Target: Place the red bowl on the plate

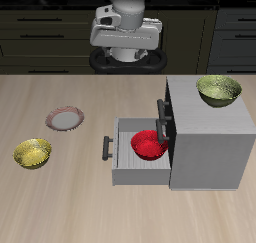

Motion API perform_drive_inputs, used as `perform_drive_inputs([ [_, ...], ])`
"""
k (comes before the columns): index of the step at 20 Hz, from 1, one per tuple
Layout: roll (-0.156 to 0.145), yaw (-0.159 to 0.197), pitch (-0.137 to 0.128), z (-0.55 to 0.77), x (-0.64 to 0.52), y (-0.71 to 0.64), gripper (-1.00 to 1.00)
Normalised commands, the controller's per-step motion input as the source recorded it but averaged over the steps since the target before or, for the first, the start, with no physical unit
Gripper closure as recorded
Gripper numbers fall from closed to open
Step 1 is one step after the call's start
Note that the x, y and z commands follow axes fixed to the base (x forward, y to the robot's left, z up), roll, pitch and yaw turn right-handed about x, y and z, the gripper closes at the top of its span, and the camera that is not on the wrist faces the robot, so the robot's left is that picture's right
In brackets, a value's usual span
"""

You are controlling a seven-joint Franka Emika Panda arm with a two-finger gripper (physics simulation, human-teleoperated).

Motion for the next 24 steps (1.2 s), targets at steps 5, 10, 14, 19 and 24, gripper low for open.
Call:
perform_drive_inputs([
  [5, -0.033, 0.062, -0.031, 0.01, 0.35, -0.12, -1.00],
  [10, -0.028, 0.023, 0.010, -0.04, 0.36, -0.17, -1.00],
  [14, -0.013, 0.069, -0.041, -0.07, 0.43, -0.07, -1.00],
  [19, 0.020, -0.012, 0.017, -0.07, 0.30, -0.03, -1.00],
  [24, -0.010, 0.006, 0.010, -0.03, 0.26, -0.04, -1.00],
])
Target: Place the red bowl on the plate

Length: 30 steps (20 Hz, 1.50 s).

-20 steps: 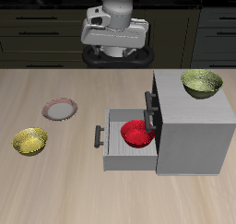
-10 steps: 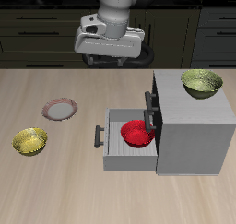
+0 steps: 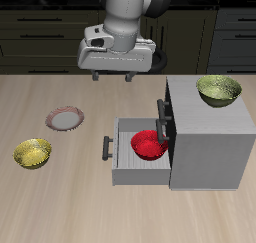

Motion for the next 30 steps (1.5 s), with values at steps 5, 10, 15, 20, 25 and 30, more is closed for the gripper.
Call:
perform_drive_inputs([
  [5, -0.010, -0.015, -0.009, 0.06, 0.18, -0.04, -1.00],
  [10, -0.005, -0.019, -0.033, 0.15, 0.19, 0.02, -1.00],
  [15, -0.005, -0.008, -0.028, 0.12, 0.17, -0.03, -1.00],
  [20, -0.021, -0.008, -0.012, 0.06, 0.19, -0.10, -1.00],
  [25, -0.010, -0.001, -0.006, 0.05, 0.10, -0.06, -1.00],
  [30, 0.017, 0.030, -0.009, 0.10, 0.14, 0.01, -1.00],
])
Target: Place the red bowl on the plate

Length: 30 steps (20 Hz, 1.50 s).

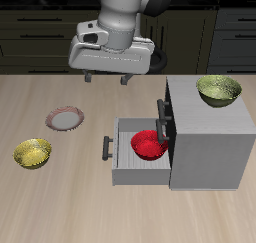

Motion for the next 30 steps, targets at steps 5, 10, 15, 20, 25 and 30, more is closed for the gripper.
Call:
perform_drive_inputs([
  [5, 0.019, 0.034, -0.023, 0.11, 0.09, 0.04, -1.00],
  [10, 0.015, 0.098, -0.001, 0.04, 0.08, 0.03, -1.00],
  [15, 0.014, 0.193, 0.016, -0.04, 0.05, 0.06, -1.00],
  [20, 0.020, 0.133, -0.005, 0.03, 0.03, 0.09, -1.00],
  [25, 0.060, 0.244, -0.017, 0.01, 0.06, 0.18, -1.00],
  [30, 0.031, 0.230, -0.011, -0.04, 0.06, 0.12, -1.00],
])
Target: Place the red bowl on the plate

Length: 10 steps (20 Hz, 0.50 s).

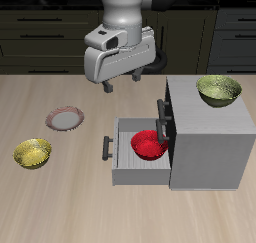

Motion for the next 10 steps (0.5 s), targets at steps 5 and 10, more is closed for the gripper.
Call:
perform_drive_inputs([
  [5, 0.024, 0.196, 0.050, -0.18, 0.03, 0.04, -1.00],
  [10, 0.060, 0.256, 0.040, -0.11, 0.01, 0.08, -1.00],
])
